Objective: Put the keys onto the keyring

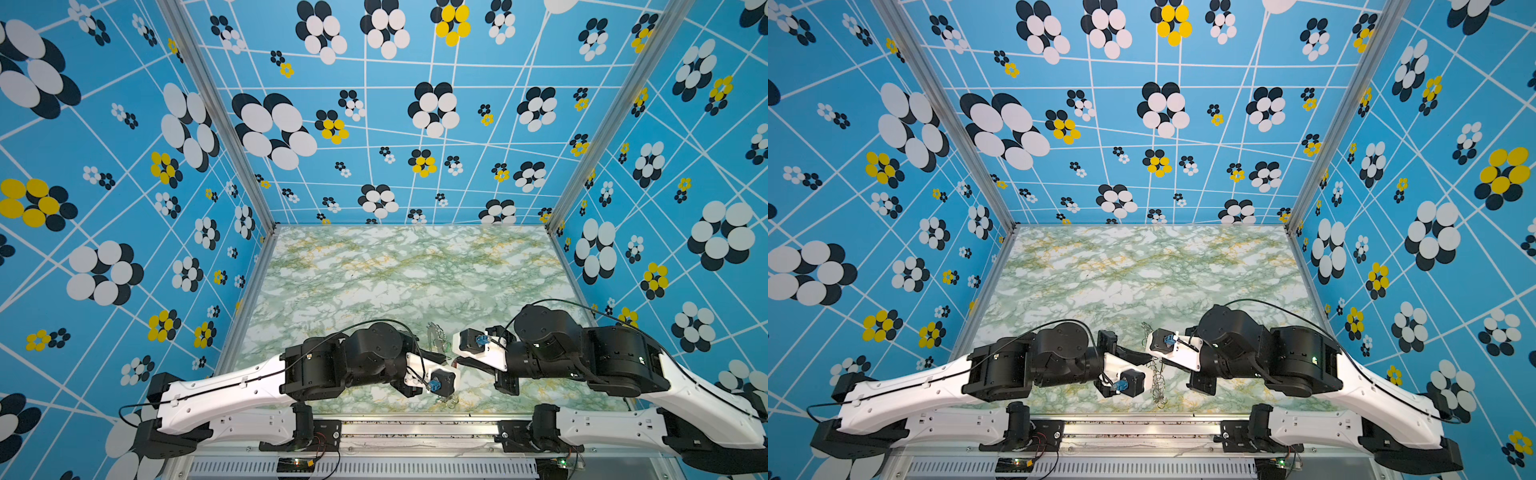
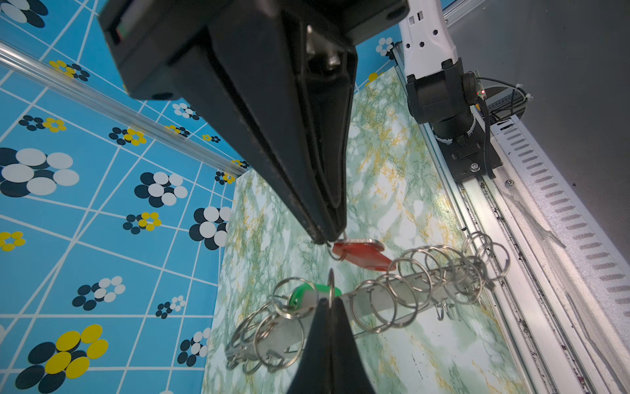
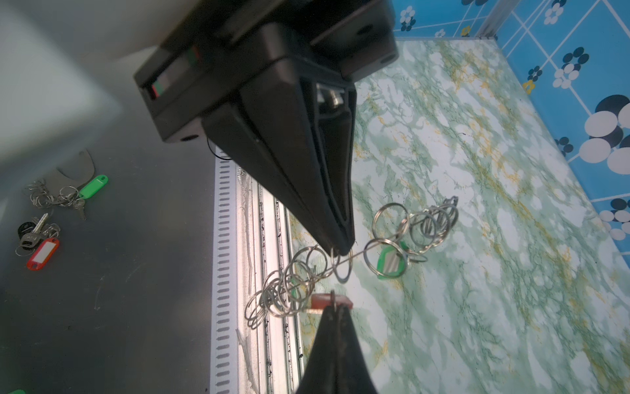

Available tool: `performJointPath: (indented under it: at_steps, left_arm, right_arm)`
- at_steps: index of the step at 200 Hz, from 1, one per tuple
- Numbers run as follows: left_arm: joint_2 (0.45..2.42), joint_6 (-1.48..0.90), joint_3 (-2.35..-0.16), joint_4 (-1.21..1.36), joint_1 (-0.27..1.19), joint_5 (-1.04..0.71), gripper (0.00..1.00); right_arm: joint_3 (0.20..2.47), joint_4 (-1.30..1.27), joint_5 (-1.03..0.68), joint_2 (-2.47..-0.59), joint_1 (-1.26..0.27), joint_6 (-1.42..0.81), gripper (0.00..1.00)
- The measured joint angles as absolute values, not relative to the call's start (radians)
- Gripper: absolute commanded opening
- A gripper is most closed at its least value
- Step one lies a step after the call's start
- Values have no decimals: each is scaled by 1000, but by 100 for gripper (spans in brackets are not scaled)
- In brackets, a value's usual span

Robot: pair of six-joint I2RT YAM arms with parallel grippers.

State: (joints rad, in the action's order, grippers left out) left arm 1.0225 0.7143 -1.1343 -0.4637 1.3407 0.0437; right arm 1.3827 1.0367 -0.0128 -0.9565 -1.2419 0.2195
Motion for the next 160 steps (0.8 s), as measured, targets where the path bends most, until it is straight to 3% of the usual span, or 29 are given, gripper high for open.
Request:
performJointPath:
  at_steps: [160]
  left_arm:
    - [1023,699,-1142,-464,1341,6,0]
  right_arm:
    - [1381,1032,27,-971,-1241,220,0]
